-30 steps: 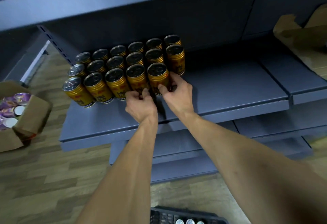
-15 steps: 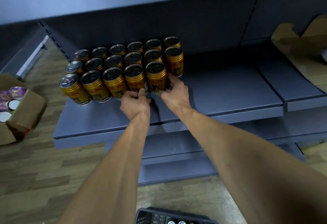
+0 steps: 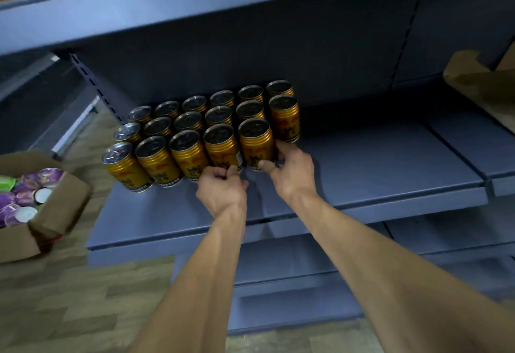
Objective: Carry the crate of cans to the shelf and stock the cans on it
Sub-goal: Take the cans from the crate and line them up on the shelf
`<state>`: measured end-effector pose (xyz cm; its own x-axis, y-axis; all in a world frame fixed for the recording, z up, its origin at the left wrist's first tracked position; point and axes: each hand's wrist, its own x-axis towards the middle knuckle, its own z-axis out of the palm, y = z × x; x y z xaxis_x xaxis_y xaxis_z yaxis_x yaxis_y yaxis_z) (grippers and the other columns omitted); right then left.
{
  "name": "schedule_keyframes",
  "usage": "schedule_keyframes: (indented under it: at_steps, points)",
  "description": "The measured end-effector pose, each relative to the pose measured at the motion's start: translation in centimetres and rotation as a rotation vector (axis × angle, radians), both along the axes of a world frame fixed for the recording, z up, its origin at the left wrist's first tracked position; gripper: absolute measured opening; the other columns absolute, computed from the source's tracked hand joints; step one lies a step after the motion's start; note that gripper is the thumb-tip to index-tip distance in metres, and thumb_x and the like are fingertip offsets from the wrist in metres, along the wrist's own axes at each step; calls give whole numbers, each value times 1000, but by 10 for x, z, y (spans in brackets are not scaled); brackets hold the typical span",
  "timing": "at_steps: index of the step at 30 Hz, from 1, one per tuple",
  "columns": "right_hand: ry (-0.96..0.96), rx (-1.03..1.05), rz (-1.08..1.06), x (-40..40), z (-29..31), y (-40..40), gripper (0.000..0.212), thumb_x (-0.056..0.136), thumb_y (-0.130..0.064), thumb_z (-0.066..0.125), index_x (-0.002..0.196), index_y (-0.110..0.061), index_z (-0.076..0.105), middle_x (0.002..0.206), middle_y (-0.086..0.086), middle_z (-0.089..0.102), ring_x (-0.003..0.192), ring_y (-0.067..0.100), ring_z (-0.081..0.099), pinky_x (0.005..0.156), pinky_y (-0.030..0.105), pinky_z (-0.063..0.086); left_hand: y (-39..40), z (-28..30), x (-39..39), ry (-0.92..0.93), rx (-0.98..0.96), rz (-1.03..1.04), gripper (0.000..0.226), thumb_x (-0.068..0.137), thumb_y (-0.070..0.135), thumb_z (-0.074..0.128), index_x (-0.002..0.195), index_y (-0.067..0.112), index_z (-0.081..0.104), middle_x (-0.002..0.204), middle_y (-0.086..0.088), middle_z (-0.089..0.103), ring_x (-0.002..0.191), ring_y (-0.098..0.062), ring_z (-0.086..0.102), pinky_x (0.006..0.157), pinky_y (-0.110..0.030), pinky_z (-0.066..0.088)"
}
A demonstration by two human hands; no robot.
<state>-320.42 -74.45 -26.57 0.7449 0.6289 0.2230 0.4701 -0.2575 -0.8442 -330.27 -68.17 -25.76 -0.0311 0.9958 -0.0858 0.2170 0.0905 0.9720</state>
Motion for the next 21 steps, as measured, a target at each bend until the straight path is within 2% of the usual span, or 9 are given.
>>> schedule_keyframes:
  at_steps: [3,6,9,15,18,21]
  points:
    - [-18,18,6,-1,0,3,42,87,-17,72,128,-21,59,113,7,71,104,26,65,90,37,53,5,-1,3,4,60,36,18,91,13,65,97,9,49,83,-15,68,56,-20,69,48,-24,52]
    - [-56,-21,9,-5,-4,5,37,91,-18,67,126,-22,59,114,7,70,107,30,64,92,41,53,8,-4,2,22,75,45,26,89,12,66,105,10,46,85,-13,65,62,-27,69,60,-36,59]
    - [-68,-40,11,-5,-4,3,35,92,-19,65,126,-21,59,115,7,70,108,30,63,92,42,53,10,-7,4,38,76,43,24,89,14,67,101,13,47,87,-14,65,61,-27,70,65,-42,61]
    - [-76,-48,-4,-3,-5,-6,37,87,-24,71,122,-21,62,110,5,72,102,27,67,90,42,55,-1,-10,6,-7,105,14,21,89,13,67,94,14,47,71,0,53,64,-30,69,64,-42,60]
    - [-89,-55,8,-2,-7,-5,42,83,-23,77,121,-20,61,109,4,72,100,25,69,90,42,56,-1,-12,5,2,101,8,25,87,15,70,93,14,46,73,-6,61,69,-30,69,69,-37,58]
    - [-84,-38,-26,-1,-7,3,43,81,-23,79,121,-20,61,110,5,72,102,25,68,91,43,56,6,-12,5,6,97,1,30,84,18,72,95,15,45,86,-10,65,79,-32,69,76,-44,59]
